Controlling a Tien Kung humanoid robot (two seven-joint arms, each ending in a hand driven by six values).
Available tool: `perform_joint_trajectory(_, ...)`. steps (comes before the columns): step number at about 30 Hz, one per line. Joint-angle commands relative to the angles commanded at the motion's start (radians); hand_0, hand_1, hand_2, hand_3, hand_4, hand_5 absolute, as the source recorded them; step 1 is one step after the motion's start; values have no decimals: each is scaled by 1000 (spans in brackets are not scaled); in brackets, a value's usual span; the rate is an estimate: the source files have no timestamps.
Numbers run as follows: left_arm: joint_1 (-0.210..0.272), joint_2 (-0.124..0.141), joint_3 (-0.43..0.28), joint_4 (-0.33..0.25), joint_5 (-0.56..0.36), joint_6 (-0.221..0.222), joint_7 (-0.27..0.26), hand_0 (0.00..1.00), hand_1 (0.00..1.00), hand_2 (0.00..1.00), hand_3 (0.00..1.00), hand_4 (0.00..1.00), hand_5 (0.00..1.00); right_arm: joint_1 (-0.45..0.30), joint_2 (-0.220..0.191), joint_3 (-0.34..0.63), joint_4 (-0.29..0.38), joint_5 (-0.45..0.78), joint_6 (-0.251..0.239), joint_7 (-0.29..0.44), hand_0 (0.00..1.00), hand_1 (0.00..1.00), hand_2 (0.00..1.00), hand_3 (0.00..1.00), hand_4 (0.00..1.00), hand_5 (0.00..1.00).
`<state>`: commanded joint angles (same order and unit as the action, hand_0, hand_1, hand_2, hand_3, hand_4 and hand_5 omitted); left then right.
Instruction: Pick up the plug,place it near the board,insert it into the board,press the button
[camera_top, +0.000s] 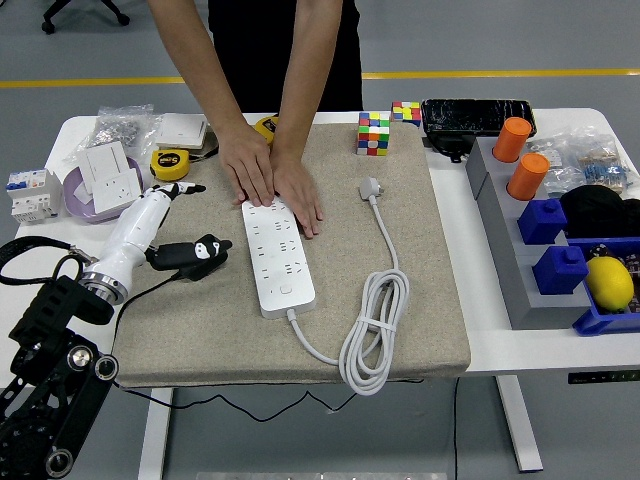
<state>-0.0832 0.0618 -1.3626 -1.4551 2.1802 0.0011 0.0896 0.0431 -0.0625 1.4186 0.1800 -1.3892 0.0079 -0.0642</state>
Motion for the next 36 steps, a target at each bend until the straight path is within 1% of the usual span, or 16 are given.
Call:
perform_joint_trajectory(5,-13,0,12,55,-5,17,-8,998,998,936,877,998,234,-1,2,-2,0,1,0,1,865,769,762,792,998,868)
perform_joint_trajectory(6,-18,-1,14,73,-10,19,-10,998,998,894,856,998,207,0,3,-1,0,0,0,1,865,769,762,792,998,867)
perform_joint_trajectory(7,-24,-3,17,98,-13,25,-13,998,998,894,856,998,207,0,3,0,0,0,0,1,865,769,762,792,998,867)
perform_joint_trajectory(10,-31,-9,19,138,-15,34,-17,998,998,894,856,998,207,0,3,3,0,-4,1,-1,865,769,762,792,998,867)
perform_joint_trajectory(11,-32,-11,19,144,-15,36,-18,998,998,894,856,998,207,0,3,4,0,-5,1,-2,865,769,762,792,998,867)
perform_joint_trajectory(12,-35,-14,19,153,-16,40,-20,998,962,859,832,998,205,1,3,2,0,-3,1,-1,865,769,762,792,998,866)
perform_joint_trajectory(14,-41,-20,20,173,-13,50,-23,998,962,859,832,998,205,2,2,1,0,-2,1,-1,865,769,762,792,998,866)
perform_joint_trajectory(17,-53,-26,22,208,8,75,-20,998,962,859,832,998,205,3,3,-1,0,-2,1,-1,865,769,762,792,998,866)
perform_joint_trajectory(18,-55,-27,22,214,15,82,-20,920,908,819,800,998,219,4,3,-1,0,-1,1,-1,865,769,762,792,998,867)
perform_joint_trajectory(20,-59,-32,20,232,37,102,-21,920,908,819,800,998,219,6,3,-6,0,5,0,1,865,769,762,792,998,867)
perform_joint_trajectory(23,-64,-37,15,249,67,118,-21,920,908,819,800,998,219,7,4,-7,0,5,0,1,865,769,762,792,998,867)
perform_joint_trajectory(24,-65,-38,14,252,73,126,-21,801,771,686,677,998,193,8,4,-8,0,5,0,1,865,769,762,791,998,868)
perform_joint_trajectory(29,-73,-39,11,260,89,149,-22,801,771,686,677,998,193,10,1,-4,0,0,1,-1,865,769,762,791,998,868)
perform_joint_trajectory(30,-75,-39,10,263,89,151,-22,688,660,527,531,888,119,10,0,-5,0,1,1,-1,865,769,762,792,998,866)
perform_joint_trajectory(35,-82,-40,11,279,89,151,-23,688,660,527,531,888,119,12,-1,-9,0,3,0,-2,865,769,762,792,998,866)
perform_joint_trajectory(36,-83,-40,11,282,89,150,-22,631,599,504,520,825,104,12,-1,-10,0,3,1,-2,864,769,761,792,998,866)
